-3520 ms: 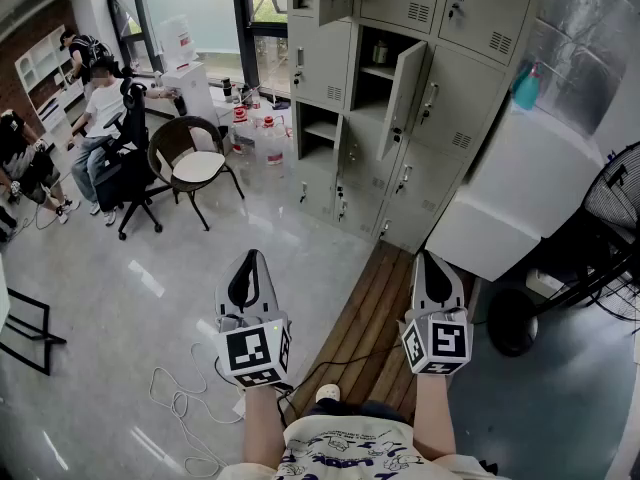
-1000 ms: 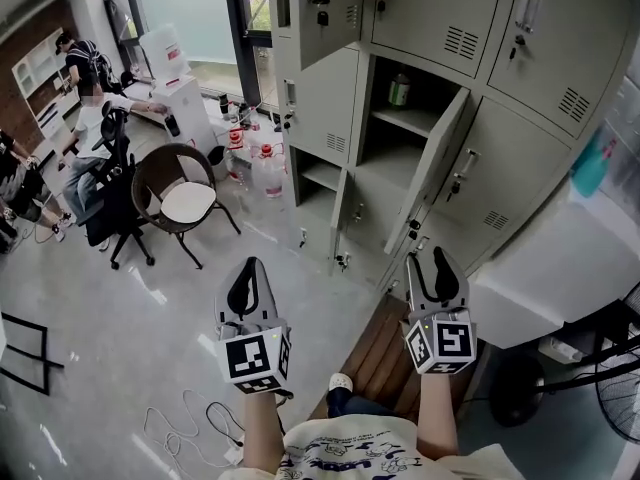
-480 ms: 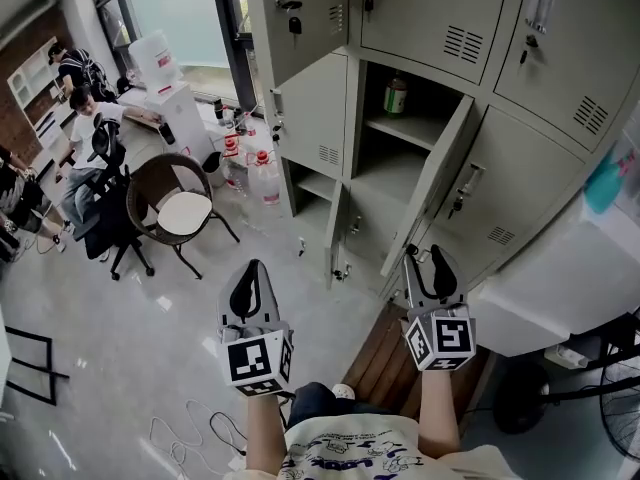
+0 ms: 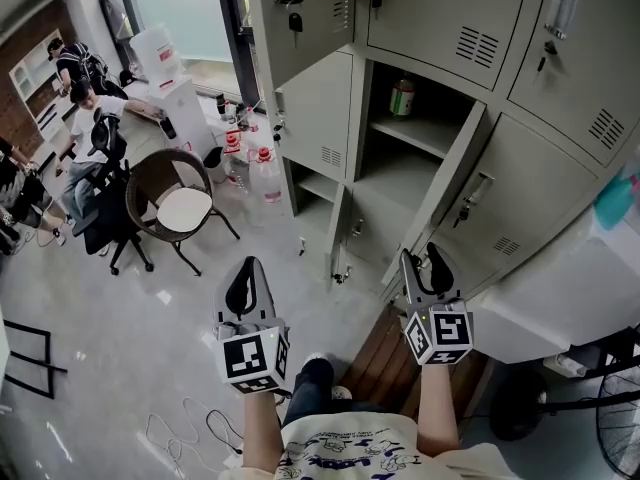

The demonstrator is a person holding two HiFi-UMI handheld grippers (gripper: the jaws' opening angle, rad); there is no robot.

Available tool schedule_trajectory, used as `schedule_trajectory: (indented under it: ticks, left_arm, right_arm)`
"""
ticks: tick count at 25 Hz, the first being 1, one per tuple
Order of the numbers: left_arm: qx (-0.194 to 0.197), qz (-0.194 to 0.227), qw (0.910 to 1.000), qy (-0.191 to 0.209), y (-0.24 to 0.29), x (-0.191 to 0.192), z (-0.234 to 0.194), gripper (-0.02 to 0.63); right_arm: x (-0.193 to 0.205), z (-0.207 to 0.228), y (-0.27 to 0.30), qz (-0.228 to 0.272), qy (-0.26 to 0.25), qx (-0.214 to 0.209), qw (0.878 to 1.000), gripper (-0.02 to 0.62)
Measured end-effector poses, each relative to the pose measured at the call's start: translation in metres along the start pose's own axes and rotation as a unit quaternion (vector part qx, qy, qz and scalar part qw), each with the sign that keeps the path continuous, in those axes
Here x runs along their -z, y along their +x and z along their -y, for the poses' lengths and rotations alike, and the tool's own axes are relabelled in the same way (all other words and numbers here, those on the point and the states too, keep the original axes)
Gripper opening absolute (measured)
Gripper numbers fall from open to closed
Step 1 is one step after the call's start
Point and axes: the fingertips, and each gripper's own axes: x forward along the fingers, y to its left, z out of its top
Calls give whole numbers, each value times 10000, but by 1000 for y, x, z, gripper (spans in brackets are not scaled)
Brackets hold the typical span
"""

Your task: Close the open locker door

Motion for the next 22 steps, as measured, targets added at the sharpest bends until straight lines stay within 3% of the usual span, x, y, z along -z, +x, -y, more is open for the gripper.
schedule_trajectory:
  ticks: [2, 22]
  left_arm:
    - [1, -16, 10000, 17, 5, 1, 0, 3]
    - [24, -41, 10000, 25, 45, 11, -3, 3]
  right_arm:
    - [4, 2, 7, -36, 29, -32, 10000, 169]
    - [15, -17, 57, -125, -75, -583, 9982, 124]
